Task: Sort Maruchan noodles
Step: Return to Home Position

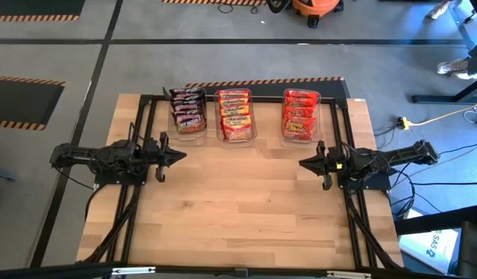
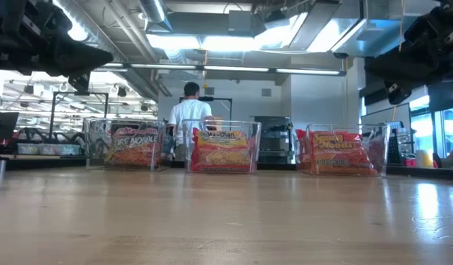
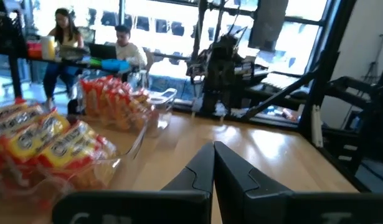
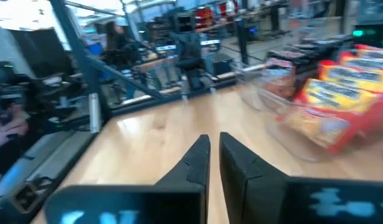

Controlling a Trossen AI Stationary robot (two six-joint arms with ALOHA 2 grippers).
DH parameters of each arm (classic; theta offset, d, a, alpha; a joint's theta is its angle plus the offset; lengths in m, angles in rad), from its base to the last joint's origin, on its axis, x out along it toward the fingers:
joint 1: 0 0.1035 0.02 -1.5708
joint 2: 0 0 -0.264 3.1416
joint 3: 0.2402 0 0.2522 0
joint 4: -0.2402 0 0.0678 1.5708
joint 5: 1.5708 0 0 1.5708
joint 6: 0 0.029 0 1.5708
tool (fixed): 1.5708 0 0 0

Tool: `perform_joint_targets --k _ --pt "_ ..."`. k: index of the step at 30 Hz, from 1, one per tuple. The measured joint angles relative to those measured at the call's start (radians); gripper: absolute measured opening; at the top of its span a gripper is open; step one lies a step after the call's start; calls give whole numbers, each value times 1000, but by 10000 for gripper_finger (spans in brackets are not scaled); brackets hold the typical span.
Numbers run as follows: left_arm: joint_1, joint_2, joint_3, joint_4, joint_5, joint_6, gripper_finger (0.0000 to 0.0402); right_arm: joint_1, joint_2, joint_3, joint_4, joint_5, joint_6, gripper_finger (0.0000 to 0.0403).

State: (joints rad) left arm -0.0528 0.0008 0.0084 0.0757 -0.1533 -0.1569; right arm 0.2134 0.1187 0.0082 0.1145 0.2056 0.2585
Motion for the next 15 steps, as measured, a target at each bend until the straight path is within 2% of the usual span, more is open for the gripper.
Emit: perform_joint_targets --k 3,7,11,15 --pt "0 2 0 -14 -18 0 3 0 -71 3 -59 36 -6 17" --pt "0 1 0 -38 -28 0 1 0 -116 3 -67 -20 -30 17" --pt "0 5 0 -38 -29 6 5 1 -113 3 -76 -66 -28 17" --pt "0 6 0 -37 -29 7 13 2 -98 3 -78 -66 -28 17"
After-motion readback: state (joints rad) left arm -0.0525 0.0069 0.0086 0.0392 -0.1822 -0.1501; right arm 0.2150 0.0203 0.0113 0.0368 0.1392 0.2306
